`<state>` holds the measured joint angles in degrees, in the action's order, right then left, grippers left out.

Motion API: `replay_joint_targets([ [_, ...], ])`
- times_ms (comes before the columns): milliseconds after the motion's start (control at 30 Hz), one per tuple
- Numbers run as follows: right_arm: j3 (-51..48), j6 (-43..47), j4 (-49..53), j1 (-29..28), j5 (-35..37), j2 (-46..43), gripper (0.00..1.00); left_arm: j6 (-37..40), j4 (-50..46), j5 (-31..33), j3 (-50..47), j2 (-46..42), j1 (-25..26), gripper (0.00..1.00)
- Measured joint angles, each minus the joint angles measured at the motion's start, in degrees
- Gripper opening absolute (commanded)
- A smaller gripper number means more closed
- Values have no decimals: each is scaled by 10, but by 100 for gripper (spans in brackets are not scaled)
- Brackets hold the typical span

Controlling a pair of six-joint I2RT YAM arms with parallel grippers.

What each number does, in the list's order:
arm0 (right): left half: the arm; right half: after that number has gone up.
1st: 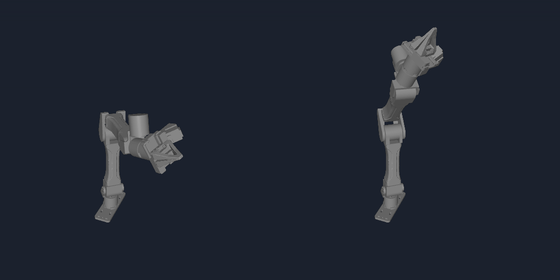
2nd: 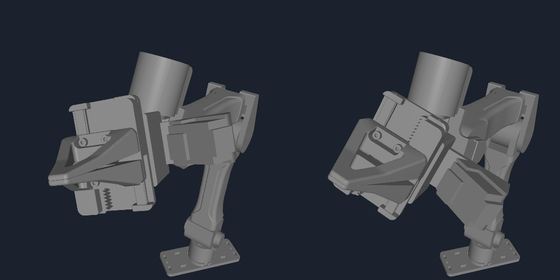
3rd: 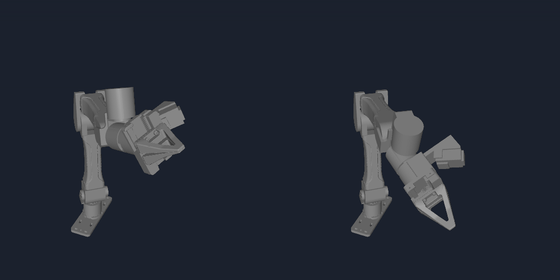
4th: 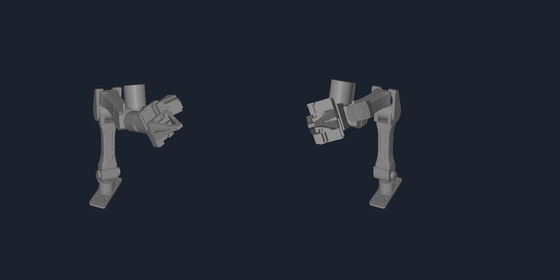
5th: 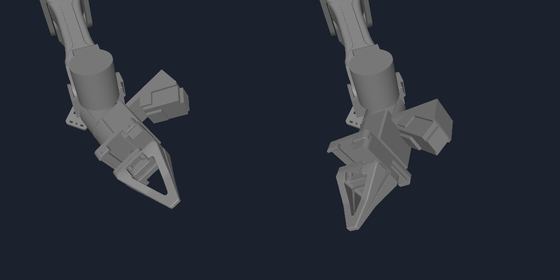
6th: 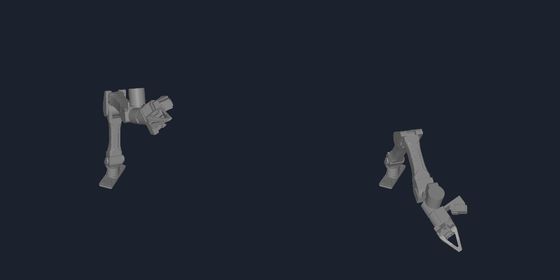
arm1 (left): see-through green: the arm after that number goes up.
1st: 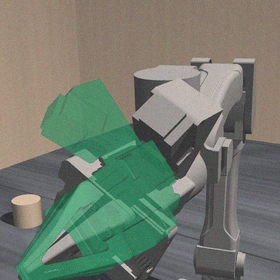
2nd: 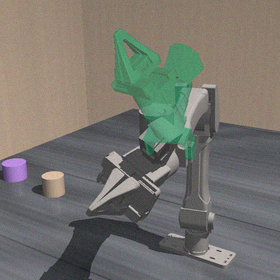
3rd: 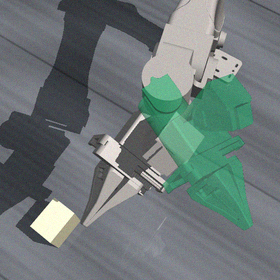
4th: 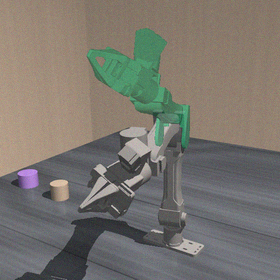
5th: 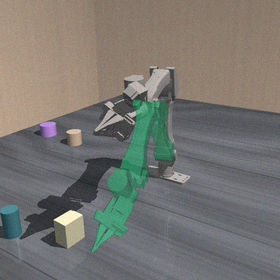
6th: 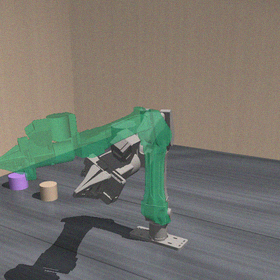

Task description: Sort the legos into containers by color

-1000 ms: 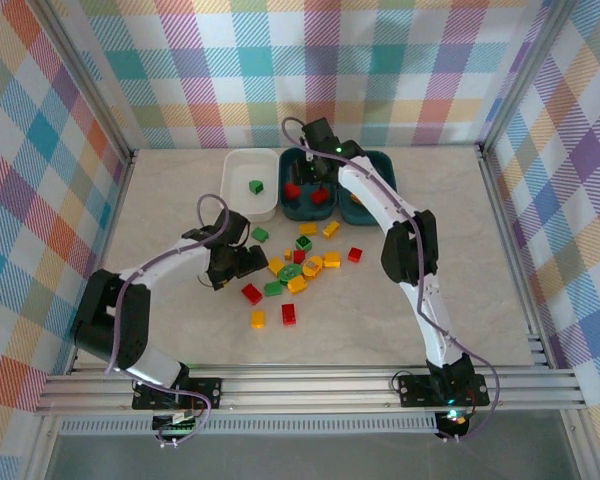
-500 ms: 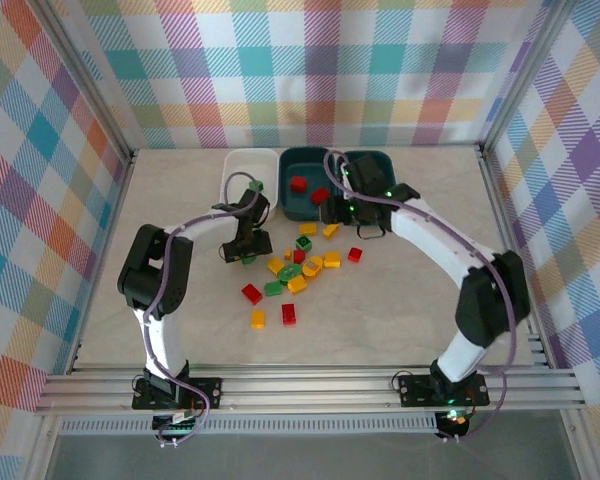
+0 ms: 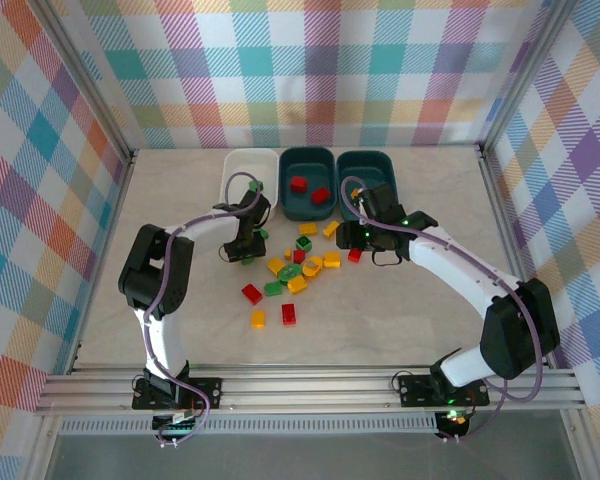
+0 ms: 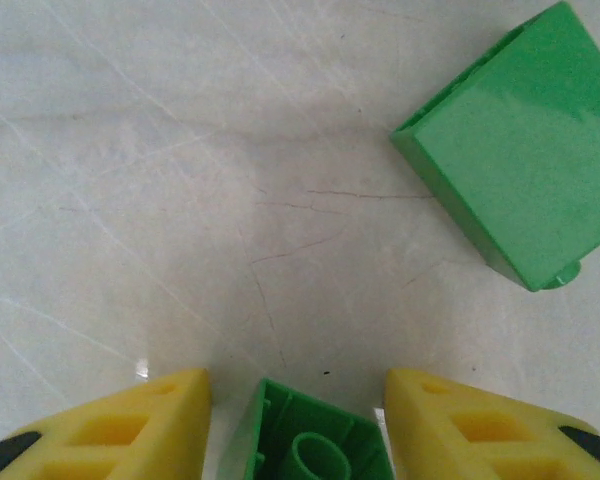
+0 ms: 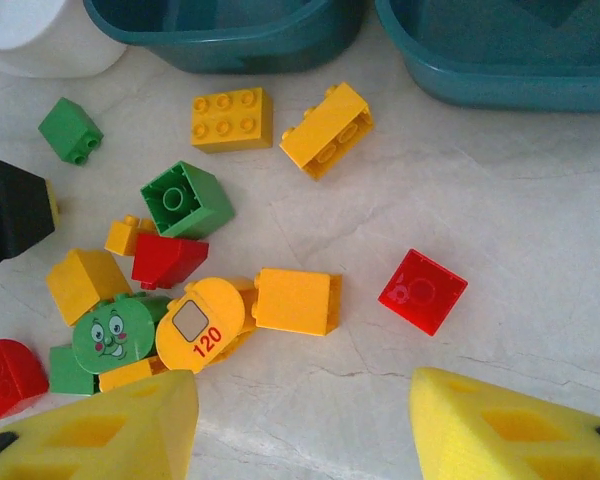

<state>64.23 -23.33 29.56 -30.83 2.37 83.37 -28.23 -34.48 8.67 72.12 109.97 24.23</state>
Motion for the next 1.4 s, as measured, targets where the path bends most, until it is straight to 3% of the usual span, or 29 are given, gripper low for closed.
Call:
replay_joint_targets([
  [267,0,0,-4,0,-8,0,56,-3,-4,-12,-10,-11,10,36],
  [467,0,0,-4,0,-7,0,56,-2,-37,-27,11,-21,10,35],
  [700,-23,-2,-16,0,-4,0,58,-2,-66,-45,176,-6,-7,35],
  [833,-39,-10,-12,0,14,3,70,-2,-83,-54,321,59,-41,35],
  [933,-36,-28,-10,0,34,18,72,4,-108,-54,427,129,-67,37],
  [1067,-3,-56,0,1,52,79,72,12,-150,-48,534,214,-90,40],
  [1233,11,-76,-7,1,52,136,72,14,-179,-63,566,262,-111,44],
  [1267,12,-78,-7,1,52,143,72,15,-183,-66,566,265,-114,47],
  [1400,31,-88,-4,1,55,168,71,24,-193,-85,567,272,-122,74],
])
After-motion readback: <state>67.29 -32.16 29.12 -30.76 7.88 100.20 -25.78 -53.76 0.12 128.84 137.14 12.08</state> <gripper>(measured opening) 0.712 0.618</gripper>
